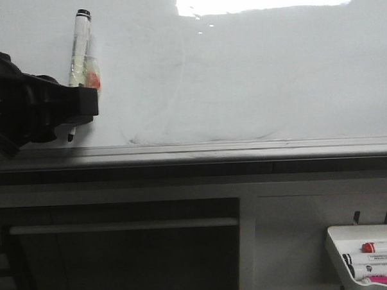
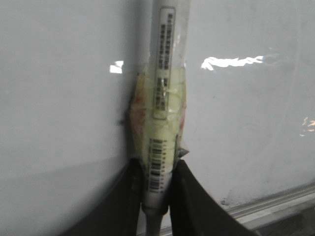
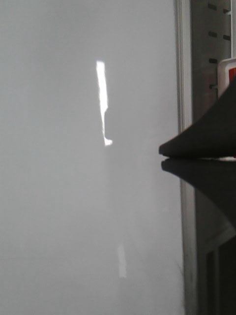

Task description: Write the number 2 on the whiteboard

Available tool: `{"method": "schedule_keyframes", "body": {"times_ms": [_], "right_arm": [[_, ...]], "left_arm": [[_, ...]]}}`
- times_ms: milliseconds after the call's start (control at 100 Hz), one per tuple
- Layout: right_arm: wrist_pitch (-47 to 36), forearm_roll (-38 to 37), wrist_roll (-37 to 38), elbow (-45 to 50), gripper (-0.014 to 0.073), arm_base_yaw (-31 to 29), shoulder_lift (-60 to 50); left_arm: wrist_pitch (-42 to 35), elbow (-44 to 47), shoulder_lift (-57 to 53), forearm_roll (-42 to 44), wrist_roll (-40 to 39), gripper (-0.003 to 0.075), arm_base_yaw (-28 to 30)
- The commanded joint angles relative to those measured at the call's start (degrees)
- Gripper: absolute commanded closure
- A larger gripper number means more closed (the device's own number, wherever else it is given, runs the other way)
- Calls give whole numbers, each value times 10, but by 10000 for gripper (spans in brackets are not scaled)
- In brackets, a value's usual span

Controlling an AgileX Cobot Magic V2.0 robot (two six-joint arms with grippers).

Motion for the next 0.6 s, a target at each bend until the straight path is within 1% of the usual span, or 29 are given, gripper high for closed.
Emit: {"method": "schedule_keyframes", "body": {"times_ms": [0, 50, 60, 110, 140, 230, 280, 320, 420, 470, 590], "right_arm": [[-24, 94, -93, -32, 653, 21, 38], [-31, 163, -146, -37, 653, 50, 55], [-31, 177, -162, -40, 653, 64, 60], [-31, 204, -209, -47, 652, 98, 81], [-31, 207, -221, -53, 651, 114, 95], [-37, 207, -232, -74, 625, 191, 147], [-42, 207, -236, -88, 598, 228, 179], [-48, 207, -247, -101, 568, 259, 209], [-70, 207, -272, -140, 484, 325, 284], [-76, 207, -293, -165, 422, 356, 323], [-72, 207, -334, -220, 293, 425, 417]], "left_arm": [[-41, -6, -37, 60, -6, 739, -6], [-37, 0, -51, 100, -6, 739, -6], [-37, 1, -55, 106, -6, 739, -6], [-17, 7, -73, 131, -6, 739, -6], [-3, 8, -83, 137, -6, 739, -6], [72, 11, -123, 168, -6, 739, -6], [110, 11, -146, 212, -6, 739, -6], [137, 11, -167, 250, -6, 739, -6], [187, 13, -219, 380, -6, 739, -8], [199, 20, -244, 419, -6, 739, -8], [197, 44, -294, 484, -6, 739, -8]]}}
